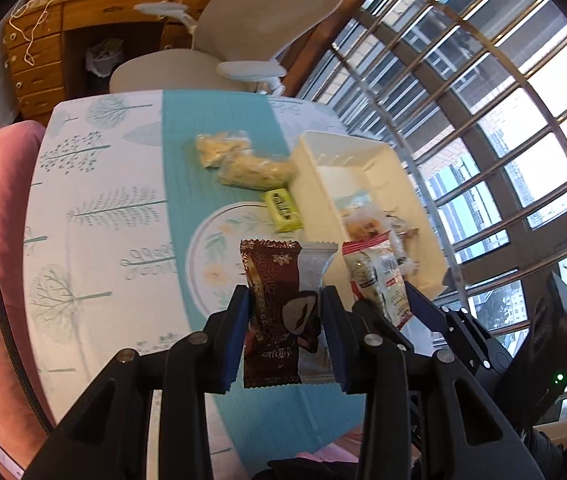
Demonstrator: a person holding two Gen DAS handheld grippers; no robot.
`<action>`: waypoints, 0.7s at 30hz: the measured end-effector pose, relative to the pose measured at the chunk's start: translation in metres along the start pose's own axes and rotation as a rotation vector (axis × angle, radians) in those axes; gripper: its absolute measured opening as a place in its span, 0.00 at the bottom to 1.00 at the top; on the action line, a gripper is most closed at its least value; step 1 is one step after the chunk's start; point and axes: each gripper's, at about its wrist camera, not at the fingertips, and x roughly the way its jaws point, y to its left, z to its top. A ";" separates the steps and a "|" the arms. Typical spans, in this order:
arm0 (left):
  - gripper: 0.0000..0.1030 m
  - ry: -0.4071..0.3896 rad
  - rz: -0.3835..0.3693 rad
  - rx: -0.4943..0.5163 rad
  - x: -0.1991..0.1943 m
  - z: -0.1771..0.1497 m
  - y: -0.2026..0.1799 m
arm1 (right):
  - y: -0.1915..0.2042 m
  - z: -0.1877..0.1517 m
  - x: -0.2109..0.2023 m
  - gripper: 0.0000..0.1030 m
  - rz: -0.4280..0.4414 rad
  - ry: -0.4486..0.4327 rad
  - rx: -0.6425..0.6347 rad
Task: Organize snacks
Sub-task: 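Carry both packets over the white tray and open both grippers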
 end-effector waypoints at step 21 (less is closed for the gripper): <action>0.33 -0.082 -0.033 -0.034 0.045 -0.013 -0.143 | -0.139 -0.010 -0.044 0.49 0.104 -0.041 -0.072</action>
